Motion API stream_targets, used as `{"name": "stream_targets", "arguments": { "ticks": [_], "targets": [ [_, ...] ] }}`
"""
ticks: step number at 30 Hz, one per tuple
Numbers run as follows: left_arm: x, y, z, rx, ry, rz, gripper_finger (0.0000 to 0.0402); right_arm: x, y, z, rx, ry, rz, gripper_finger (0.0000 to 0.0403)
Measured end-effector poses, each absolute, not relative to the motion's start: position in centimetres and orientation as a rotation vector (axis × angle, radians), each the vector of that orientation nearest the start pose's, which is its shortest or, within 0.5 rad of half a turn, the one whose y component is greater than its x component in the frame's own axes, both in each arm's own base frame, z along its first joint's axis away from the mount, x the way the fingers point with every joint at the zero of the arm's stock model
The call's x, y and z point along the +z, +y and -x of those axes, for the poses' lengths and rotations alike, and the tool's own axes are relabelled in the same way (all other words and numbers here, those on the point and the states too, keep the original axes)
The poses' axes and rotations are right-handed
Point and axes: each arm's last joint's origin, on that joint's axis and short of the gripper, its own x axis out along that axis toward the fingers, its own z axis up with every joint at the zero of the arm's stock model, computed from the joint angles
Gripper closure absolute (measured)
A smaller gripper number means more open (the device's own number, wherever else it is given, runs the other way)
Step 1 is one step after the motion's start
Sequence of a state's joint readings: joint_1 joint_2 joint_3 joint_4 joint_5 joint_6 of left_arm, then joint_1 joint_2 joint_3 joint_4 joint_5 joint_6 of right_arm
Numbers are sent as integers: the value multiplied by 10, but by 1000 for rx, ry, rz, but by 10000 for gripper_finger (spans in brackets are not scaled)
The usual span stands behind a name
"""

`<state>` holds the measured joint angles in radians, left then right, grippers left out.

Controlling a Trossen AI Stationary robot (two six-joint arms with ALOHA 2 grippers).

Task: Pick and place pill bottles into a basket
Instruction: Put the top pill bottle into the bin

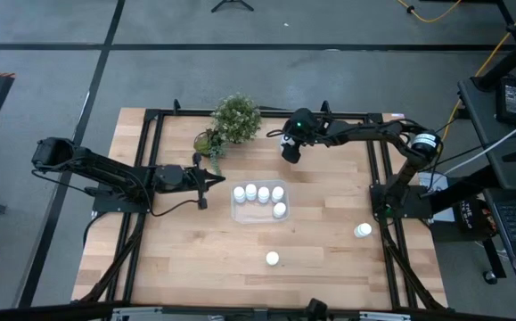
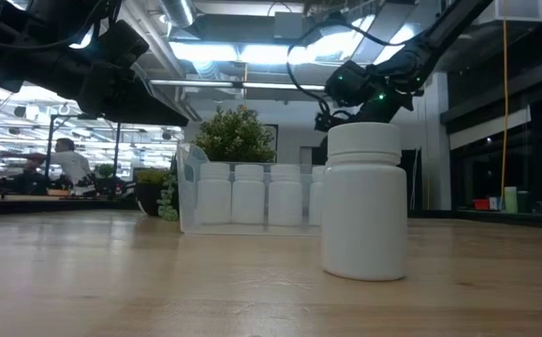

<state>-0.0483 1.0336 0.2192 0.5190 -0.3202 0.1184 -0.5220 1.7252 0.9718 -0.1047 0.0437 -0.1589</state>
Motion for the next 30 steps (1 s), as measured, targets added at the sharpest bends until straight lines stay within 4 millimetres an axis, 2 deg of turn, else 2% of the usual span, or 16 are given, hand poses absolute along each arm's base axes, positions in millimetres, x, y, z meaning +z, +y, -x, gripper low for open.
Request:
{"name": "stream_targets", "arguments": {
  "ticks": [14,21,30],
  "targets": [
    [166,0,-188,253,307,-170,396,167,-172,-297,-461,880,-60,177],
    [166,0,-188,253,307,-170,400,168,-172,-297,-469,881,-83,256],
    [166,0,-188,253,307,-171,400,166,-171,-294,-463,920,-92,256]
  ]
}}
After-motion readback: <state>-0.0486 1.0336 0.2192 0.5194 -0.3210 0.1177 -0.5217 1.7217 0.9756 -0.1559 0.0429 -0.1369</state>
